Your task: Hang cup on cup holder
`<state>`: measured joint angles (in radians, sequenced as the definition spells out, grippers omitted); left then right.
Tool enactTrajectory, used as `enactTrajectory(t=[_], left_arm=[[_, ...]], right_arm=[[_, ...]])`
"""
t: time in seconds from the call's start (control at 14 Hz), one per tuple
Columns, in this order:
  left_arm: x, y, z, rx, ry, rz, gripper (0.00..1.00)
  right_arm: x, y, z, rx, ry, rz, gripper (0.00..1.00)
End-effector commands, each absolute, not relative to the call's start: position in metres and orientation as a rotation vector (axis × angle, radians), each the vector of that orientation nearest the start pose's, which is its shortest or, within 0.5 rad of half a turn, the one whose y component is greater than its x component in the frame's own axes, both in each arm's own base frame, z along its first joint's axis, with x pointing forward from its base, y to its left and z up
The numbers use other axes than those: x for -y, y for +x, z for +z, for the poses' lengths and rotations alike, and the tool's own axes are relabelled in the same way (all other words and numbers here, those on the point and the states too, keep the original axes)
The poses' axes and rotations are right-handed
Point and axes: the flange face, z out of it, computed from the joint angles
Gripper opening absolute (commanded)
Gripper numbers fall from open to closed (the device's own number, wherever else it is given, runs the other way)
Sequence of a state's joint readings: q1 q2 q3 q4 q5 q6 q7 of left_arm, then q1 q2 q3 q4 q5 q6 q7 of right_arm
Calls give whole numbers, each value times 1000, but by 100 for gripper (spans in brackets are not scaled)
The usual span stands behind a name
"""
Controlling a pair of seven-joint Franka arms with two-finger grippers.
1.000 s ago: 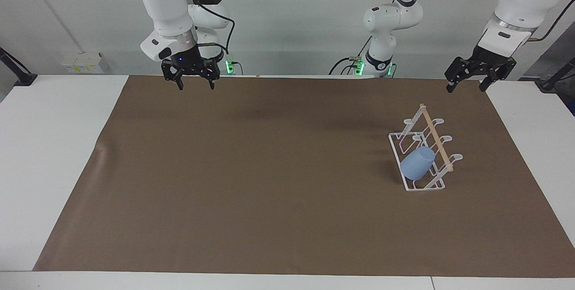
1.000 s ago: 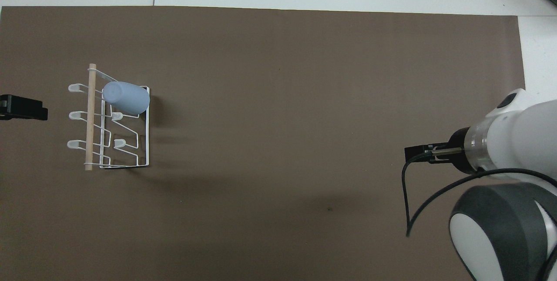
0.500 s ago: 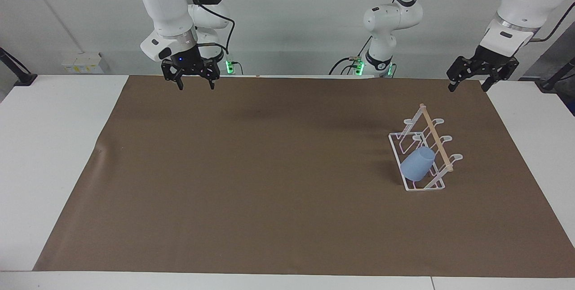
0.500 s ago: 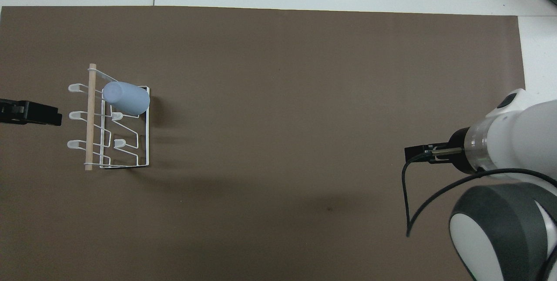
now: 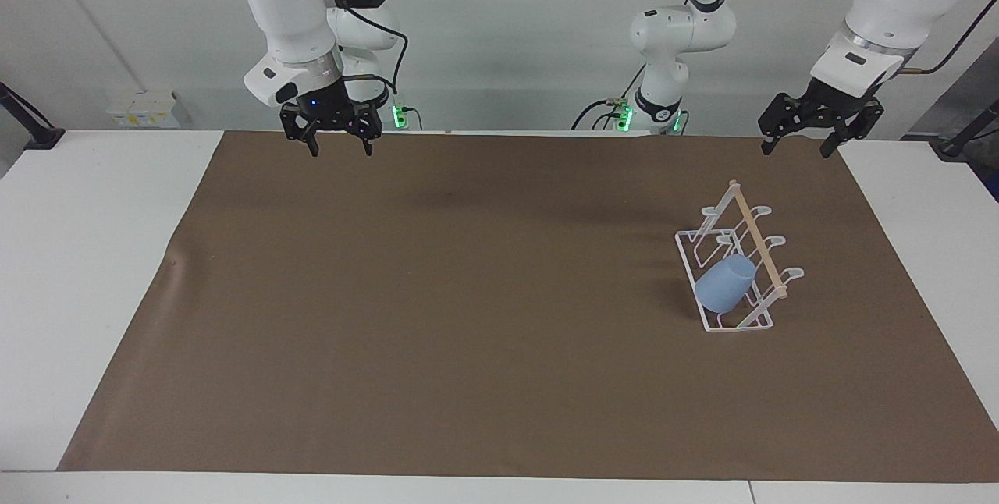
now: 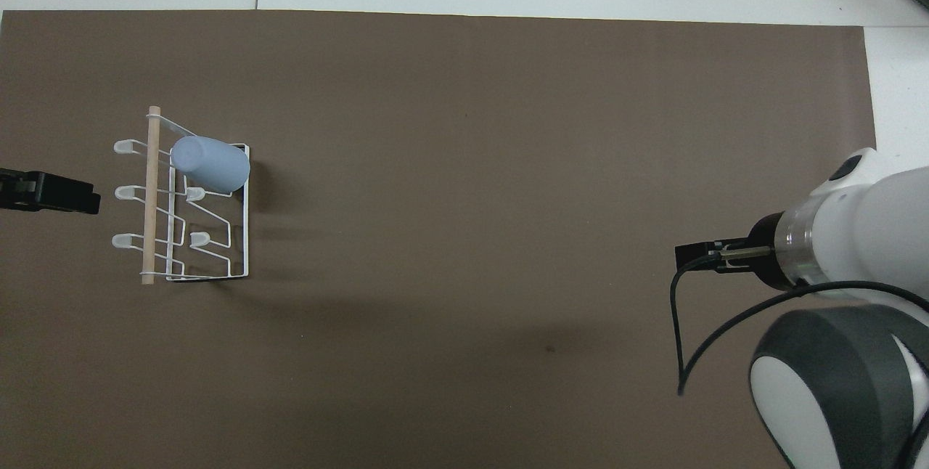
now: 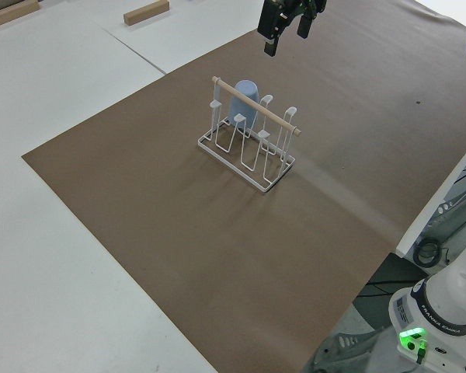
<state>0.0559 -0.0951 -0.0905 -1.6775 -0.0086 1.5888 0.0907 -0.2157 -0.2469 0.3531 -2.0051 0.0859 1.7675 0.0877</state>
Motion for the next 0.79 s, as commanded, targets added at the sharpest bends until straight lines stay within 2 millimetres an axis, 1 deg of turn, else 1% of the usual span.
enactTrajectory(t=[0.0, 0.07, 0.21, 0.43, 0.5, 0.57, 0.71], left_arm=[[20, 534, 631, -234, -3116, 13, 100], [21, 534, 630, -237, -3114, 6, 100], [26, 532, 632, -270, -3112, -6, 100], [25, 531, 633, -251, -3119, -13, 100], [23, 531, 632, -247, -3124, -11, 100], [24, 531, 632, -250, -3126, -11, 100], [24, 530, 633, -247, -3126, -11, 100]], right_arm=[[-85, 475, 555, 59, -3125, -15, 90], [-84, 475, 555, 59, -3125, -15, 80], [-84, 475, 555, 95, -3125, -16, 52], [-83, 475, 555, 104, -3124, -11, 14], [-83, 475, 555, 104, -3124, -11, 4], [-83, 475, 555, 104, -3124, -11, 0], [-83, 475, 555, 100, -3124, -11, 0]])
